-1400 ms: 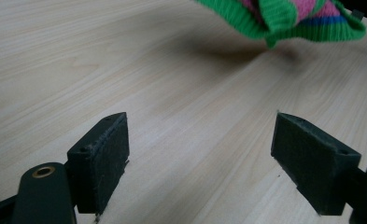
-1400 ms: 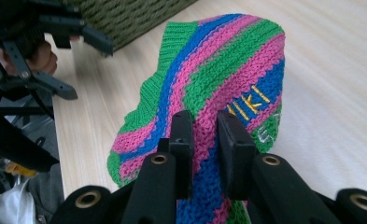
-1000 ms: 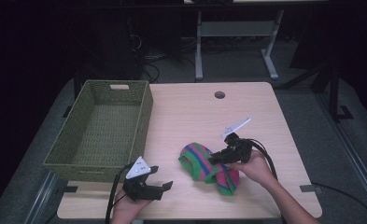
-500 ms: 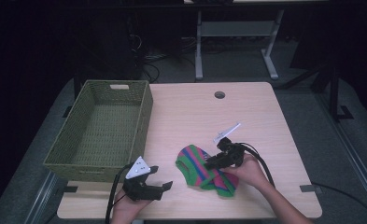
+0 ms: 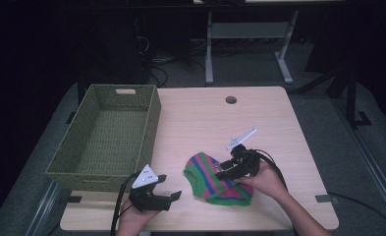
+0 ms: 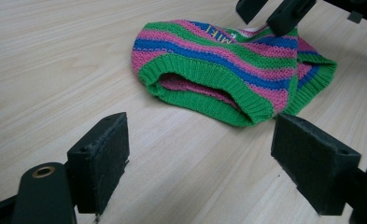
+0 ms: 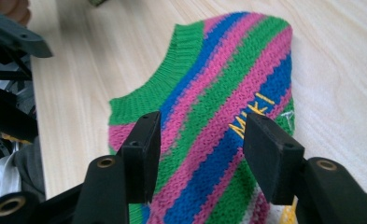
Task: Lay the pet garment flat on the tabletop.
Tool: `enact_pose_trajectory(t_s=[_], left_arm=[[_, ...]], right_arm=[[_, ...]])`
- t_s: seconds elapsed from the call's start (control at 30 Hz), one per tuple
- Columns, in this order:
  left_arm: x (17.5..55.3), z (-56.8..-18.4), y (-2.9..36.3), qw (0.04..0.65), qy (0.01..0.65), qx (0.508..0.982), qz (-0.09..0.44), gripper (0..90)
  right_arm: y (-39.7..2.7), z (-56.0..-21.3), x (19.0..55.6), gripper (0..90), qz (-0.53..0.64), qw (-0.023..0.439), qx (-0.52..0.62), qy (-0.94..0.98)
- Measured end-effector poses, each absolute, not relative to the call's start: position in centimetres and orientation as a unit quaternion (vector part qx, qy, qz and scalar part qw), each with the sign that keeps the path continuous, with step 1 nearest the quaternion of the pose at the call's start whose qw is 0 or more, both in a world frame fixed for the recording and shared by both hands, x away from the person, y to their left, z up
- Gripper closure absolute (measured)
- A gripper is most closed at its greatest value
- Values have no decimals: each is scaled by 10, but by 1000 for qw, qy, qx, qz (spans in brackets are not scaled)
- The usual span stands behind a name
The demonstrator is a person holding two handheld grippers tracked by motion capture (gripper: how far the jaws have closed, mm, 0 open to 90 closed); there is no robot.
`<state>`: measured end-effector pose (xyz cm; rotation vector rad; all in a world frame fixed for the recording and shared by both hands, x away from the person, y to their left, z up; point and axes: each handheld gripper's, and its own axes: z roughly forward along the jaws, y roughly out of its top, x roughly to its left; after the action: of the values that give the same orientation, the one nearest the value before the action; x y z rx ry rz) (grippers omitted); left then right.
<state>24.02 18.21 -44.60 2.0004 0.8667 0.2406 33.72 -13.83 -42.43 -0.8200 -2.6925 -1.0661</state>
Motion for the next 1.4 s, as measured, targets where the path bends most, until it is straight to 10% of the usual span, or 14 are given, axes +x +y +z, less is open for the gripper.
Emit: enact_pose_trajectory(t_s=[1.4], left_arm=[[239,-445,183,457,351,811,98,188]], right_arm=[[-77,-450,307,544,-315,93,-159,-931]])
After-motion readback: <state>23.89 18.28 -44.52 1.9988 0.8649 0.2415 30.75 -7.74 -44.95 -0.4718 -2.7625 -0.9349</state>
